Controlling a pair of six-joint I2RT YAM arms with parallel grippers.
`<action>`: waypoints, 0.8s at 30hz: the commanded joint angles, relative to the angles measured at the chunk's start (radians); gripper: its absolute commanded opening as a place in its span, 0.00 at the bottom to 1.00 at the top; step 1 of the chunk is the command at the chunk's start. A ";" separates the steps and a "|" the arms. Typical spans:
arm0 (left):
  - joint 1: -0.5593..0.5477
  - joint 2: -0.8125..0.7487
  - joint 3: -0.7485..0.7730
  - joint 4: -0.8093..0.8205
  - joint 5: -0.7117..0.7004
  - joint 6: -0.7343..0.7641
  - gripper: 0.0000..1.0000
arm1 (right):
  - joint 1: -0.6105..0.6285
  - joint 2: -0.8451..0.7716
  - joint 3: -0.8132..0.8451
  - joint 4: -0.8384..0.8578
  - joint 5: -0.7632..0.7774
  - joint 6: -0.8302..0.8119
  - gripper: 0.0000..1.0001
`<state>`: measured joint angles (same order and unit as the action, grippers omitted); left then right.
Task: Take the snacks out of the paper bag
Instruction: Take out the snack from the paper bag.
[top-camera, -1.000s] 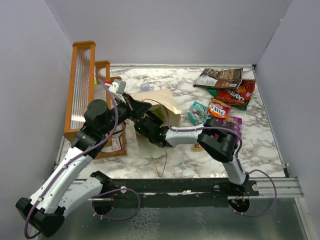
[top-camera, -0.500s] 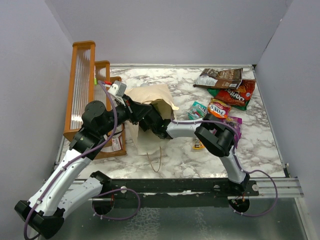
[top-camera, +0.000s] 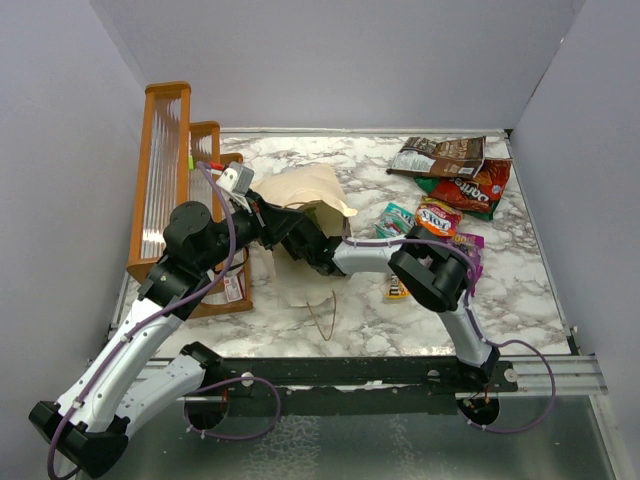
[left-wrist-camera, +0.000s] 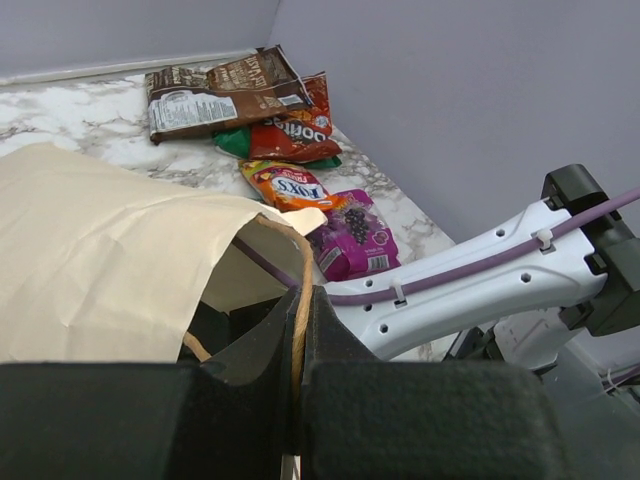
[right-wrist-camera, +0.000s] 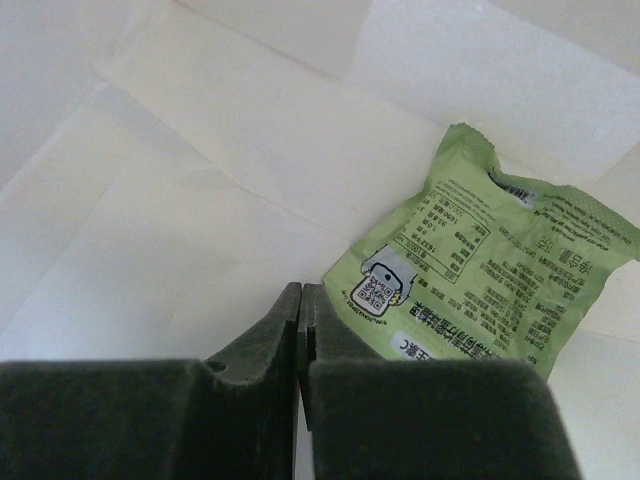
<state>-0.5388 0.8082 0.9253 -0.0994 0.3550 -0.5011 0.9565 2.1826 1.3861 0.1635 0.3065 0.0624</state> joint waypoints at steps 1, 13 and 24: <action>-0.004 -0.011 0.027 0.004 -0.015 0.006 0.00 | 0.016 -0.065 -0.014 -0.080 -0.081 -0.035 0.01; -0.004 0.009 0.038 -0.018 -0.080 0.002 0.00 | 0.099 -0.138 -0.082 -0.101 0.167 -0.011 0.49; -0.003 0.018 0.090 -0.066 -0.133 0.006 0.00 | 0.120 -0.125 -0.062 -0.100 0.382 -0.152 0.66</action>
<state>-0.5388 0.8303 0.9627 -0.1509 0.2508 -0.5018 1.0679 2.0678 1.3006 0.0505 0.5663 0.0093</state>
